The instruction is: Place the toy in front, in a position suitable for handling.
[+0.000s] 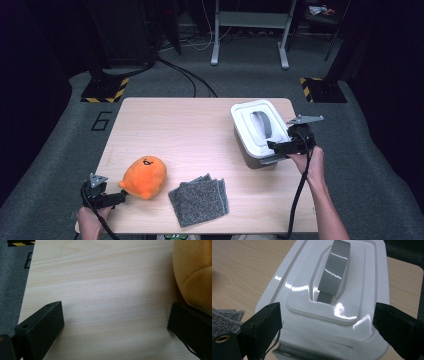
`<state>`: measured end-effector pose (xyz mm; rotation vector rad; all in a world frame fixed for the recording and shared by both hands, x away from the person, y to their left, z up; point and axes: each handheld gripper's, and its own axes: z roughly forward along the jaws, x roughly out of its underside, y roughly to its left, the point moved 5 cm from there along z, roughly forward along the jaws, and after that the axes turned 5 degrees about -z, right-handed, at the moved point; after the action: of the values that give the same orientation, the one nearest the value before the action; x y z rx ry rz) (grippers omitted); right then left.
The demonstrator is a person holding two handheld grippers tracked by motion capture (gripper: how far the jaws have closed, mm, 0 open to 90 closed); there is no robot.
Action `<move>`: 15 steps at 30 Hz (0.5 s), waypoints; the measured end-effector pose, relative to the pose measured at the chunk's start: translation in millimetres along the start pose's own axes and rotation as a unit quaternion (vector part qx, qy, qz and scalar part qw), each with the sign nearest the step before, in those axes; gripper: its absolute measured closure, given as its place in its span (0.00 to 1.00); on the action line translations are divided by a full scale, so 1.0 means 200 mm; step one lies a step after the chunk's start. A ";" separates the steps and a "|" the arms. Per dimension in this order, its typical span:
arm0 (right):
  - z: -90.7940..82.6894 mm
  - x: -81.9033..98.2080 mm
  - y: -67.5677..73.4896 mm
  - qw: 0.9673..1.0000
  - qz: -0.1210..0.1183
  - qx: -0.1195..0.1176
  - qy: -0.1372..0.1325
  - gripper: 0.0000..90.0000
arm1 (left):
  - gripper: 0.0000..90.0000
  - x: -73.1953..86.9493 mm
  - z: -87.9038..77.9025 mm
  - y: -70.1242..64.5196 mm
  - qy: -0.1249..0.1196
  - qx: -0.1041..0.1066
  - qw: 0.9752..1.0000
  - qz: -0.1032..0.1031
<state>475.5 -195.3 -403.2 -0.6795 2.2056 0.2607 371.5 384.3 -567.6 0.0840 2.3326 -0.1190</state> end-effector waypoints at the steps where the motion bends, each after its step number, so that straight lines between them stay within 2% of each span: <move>1: 0.01 -0.01 0.00 1.000 -0.004 0.000 0.001 0.09 | 0.00 0.00 0.00 0.00 0.000 0.000 1.000 0.000; 5: 0.06 -0.04 0.00 1.000 0.001 0.003 0.009 0.14 | 0.00 0.00 0.00 0.00 0.000 0.000 1.000 0.000; 6: 0.07 -0.04 -0.01 1.000 -0.005 0.004 0.008 0.14 | 0.00 0.00 0.00 0.00 0.000 0.000 1.000 0.000; 8: 0.09 -0.05 -0.01 1.000 0.006 0.001 0.008 0.17 | 0.00 0.00 0.00 0.00 0.000 0.000 1.000 0.000; 9: 0.10 -0.06 -0.02 1.000 0.005 0.002 0.007 0.18 | 0.00 0.00 0.00 0.00 0.000 0.000 1.000 0.000; 13: 0.14 -0.07 -0.02 1.000 0.012 0.009 0.010 0.26 | 0.00 0.00 0.00 0.00 0.000 0.000 1.000 0.000; 15: 0.16 -0.08 -0.02 1.000 0.013 0.023 0.011 0.31 | 0.00 0.00 0.00 0.00 0.000 0.000 1.000 0.000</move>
<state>506.9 -180.7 -411.3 -0.6301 2.2359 0.2155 371.6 384.3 -567.6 0.0833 2.3322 -0.1191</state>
